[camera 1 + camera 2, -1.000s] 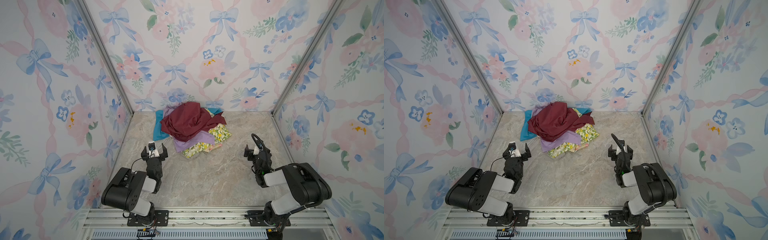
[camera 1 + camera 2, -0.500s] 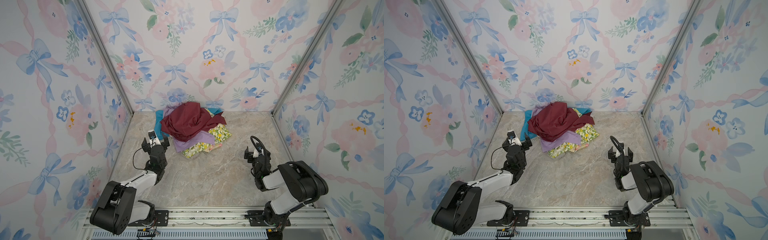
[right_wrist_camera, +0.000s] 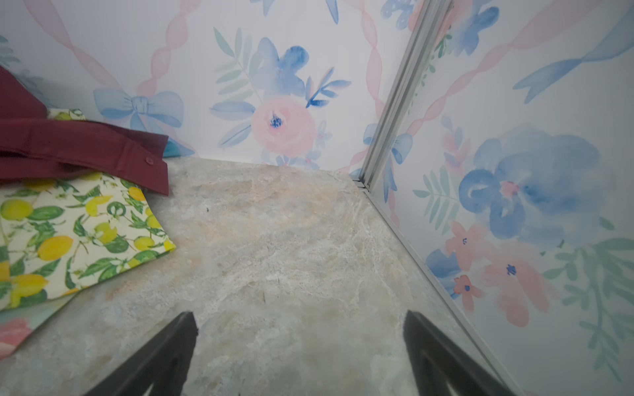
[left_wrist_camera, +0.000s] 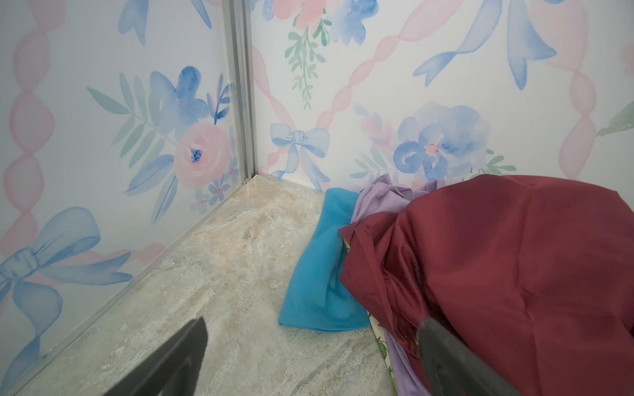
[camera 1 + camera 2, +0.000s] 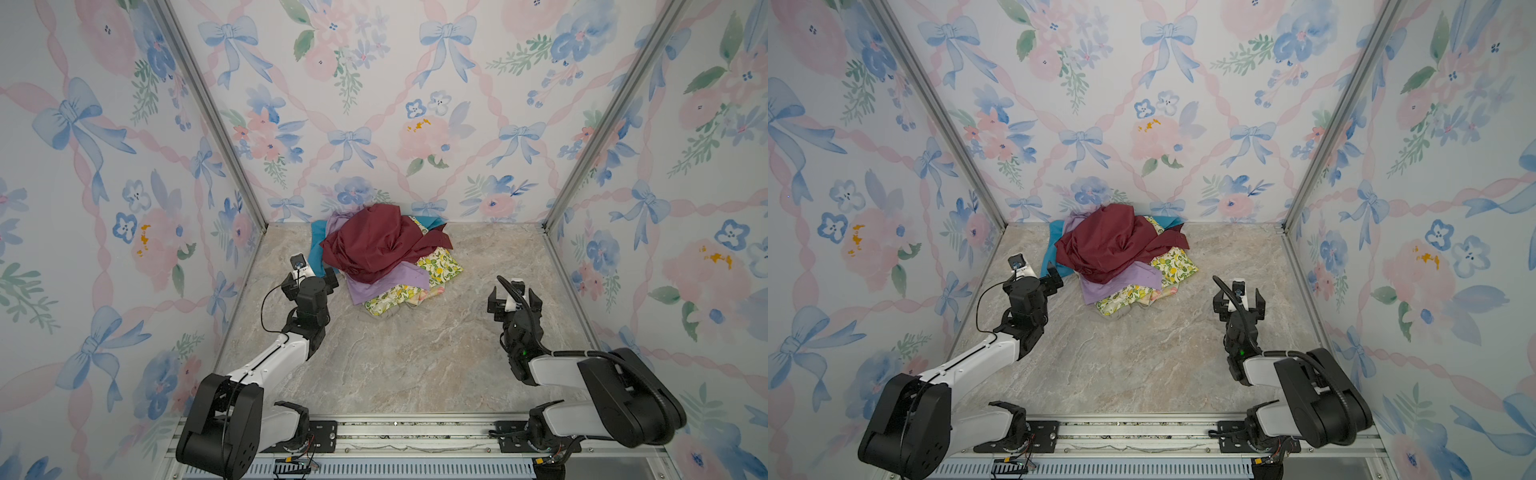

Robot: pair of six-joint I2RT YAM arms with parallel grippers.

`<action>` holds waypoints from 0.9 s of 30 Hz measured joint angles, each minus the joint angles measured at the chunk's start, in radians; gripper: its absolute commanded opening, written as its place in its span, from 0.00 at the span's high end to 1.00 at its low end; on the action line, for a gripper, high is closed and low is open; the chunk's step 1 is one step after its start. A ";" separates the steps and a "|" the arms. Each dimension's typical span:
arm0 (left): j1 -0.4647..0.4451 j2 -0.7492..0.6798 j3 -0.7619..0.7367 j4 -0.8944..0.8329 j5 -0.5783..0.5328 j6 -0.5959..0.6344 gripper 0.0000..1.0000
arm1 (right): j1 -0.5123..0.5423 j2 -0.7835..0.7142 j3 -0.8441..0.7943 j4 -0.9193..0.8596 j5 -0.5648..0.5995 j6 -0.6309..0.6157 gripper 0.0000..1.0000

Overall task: Pick out a specific cloth from the pile
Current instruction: 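Move the left gripper to the turquoise shirt while the right gripper swings toward the pile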

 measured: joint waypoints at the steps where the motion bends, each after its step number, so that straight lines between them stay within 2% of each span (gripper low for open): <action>1: 0.010 0.003 0.009 -0.015 0.005 -0.010 0.02 | 0.003 -0.051 0.032 -0.060 0.007 0.010 0.03; 3: 0.037 0.014 0.031 -0.048 0.026 -0.035 0.02 | 0.015 -0.160 0.108 -0.203 0.023 0.045 0.03; 6: 0.082 0.031 0.056 -0.093 0.057 -0.072 0.02 | 0.050 -0.269 0.152 -0.322 0.047 0.083 0.03; 10: 0.146 0.067 0.087 -0.147 0.119 -0.125 0.02 | 0.127 -0.332 0.172 -0.485 0.055 0.126 0.03; 14: 0.209 0.148 0.151 -0.210 0.199 -0.180 0.08 | 0.240 -0.328 0.180 -0.601 0.045 0.156 0.03; 18: 0.276 0.253 0.223 -0.254 0.322 -0.227 0.11 | 0.353 -0.286 0.181 -0.636 0.024 0.156 0.03; 23: 0.355 0.372 0.271 -0.293 0.490 -0.271 0.13 | 0.452 -0.201 0.220 -0.705 -0.060 0.140 0.03; 27: 0.385 0.433 0.302 -0.315 0.584 -0.275 0.15 | 0.527 -0.123 0.266 -0.722 -0.150 0.107 0.03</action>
